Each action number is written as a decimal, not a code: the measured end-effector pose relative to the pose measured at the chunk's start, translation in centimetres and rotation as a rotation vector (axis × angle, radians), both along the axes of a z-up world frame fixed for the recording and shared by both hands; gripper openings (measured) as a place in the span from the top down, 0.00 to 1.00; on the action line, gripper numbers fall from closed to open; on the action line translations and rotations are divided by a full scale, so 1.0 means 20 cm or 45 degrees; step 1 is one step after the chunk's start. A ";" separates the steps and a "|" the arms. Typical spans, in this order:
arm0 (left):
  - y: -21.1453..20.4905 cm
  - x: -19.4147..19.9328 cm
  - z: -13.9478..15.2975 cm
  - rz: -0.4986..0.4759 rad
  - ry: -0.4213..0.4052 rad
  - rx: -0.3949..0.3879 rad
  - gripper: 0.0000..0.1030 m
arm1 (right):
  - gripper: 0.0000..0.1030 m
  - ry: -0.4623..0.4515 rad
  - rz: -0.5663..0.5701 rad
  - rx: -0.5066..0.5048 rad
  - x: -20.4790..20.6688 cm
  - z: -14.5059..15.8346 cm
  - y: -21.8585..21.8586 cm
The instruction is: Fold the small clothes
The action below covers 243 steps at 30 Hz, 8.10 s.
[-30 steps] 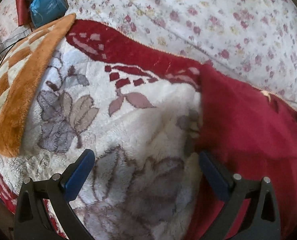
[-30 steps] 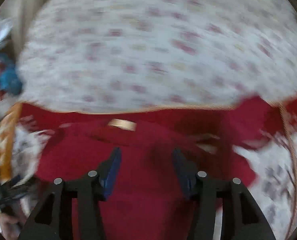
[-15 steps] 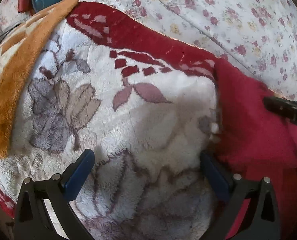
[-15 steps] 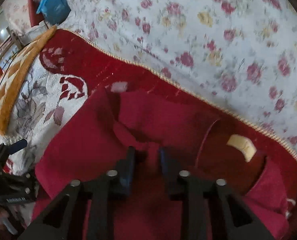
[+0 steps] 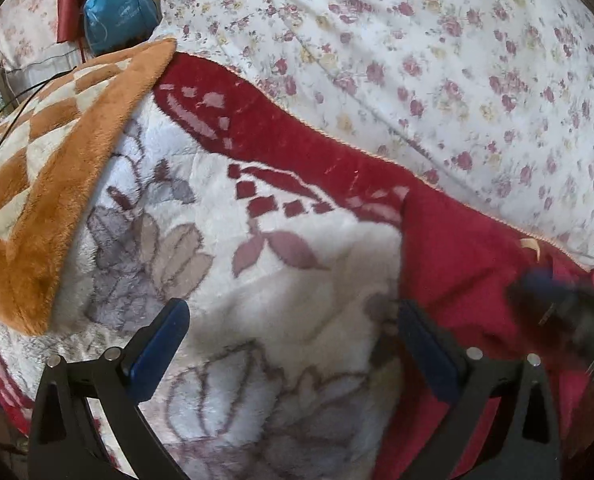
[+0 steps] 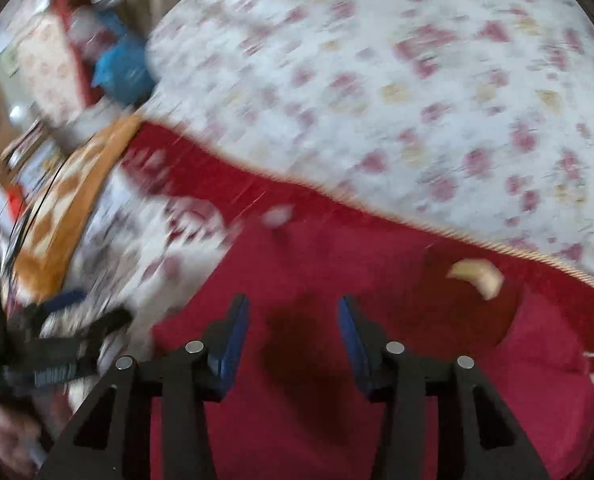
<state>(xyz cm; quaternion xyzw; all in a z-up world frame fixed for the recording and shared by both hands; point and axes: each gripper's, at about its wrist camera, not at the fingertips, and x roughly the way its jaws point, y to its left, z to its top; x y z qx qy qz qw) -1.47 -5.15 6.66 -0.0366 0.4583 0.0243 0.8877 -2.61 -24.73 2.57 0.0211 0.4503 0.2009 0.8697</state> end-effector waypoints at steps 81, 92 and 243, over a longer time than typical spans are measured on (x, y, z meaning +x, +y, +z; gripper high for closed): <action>-0.44 0.03 -0.14 -0.218 0.050 0.113 0.00 | 0.27 0.033 -0.599 -0.145 -0.41 -0.13 -0.97; -0.44 0.02 -0.12 -0.220 0.036 0.105 0.00 | 0.23 0.045 -0.583 -0.208 -0.40 -0.18 -0.95; -0.35 -0.01 0.00 -0.232 -0.032 -0.271 0.37 | 0.71 0.145 -0.603 0.138 -0.43 -0.17 -1.25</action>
